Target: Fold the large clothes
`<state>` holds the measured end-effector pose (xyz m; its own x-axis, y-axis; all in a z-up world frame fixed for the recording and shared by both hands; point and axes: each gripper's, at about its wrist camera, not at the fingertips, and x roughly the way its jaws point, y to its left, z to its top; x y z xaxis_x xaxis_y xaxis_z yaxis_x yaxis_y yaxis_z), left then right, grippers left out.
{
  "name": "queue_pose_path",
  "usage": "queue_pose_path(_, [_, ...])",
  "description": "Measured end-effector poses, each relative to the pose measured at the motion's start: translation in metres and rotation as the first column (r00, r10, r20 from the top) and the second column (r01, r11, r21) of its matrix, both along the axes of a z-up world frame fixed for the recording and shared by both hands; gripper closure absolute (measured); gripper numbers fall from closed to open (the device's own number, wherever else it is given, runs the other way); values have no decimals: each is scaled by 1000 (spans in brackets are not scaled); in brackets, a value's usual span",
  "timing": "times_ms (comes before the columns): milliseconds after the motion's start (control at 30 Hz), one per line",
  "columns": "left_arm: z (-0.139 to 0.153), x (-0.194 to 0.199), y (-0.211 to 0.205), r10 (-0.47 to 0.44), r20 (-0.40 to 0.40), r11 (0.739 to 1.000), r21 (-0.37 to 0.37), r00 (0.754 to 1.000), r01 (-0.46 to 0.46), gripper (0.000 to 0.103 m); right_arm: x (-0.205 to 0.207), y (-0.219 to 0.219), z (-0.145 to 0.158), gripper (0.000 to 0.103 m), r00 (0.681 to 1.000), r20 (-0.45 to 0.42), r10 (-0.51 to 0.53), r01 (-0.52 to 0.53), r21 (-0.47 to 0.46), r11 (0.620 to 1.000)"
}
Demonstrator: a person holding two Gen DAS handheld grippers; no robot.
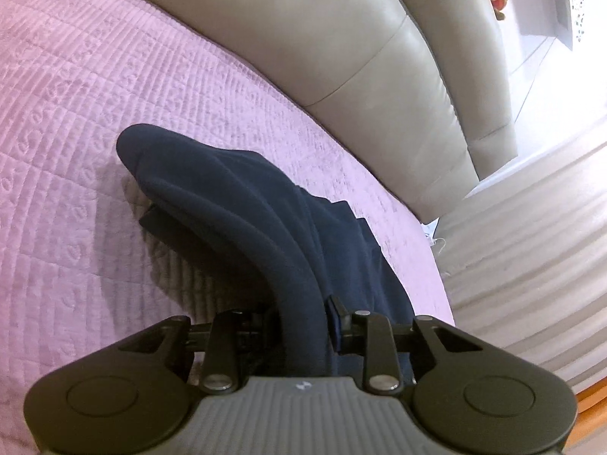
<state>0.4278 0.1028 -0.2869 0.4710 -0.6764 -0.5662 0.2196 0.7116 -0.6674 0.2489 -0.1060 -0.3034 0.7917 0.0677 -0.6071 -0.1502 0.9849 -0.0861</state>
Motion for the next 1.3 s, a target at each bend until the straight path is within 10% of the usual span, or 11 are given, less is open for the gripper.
queue_pose_path(267, [23, -7, -23, 12, -3, 999, -53, 1000, -12, 76, -19, -13, -9, 0, 999, 2, -49, 48, 103, 994])
queue_pose_path(967, [29, -5, -225, 155, -75, 969, 204, 985, -137, 75, -51, -115, -3, 1, 988, -48, 147, -114, 412, 904])
queue_pose_path(1067, [20, -5, -254, 161, -56, 953, 269, 985, -140, 73, -53, -190, 8, 1, 996, -56, 72, -31, 536, 844])
queue_pose_path(1300, [-12, -21, -270, 318, -15, 946, 80, 948, -316, 72, 80, -298, 22, 0, 978, -62, 201, -51, 856, 515])
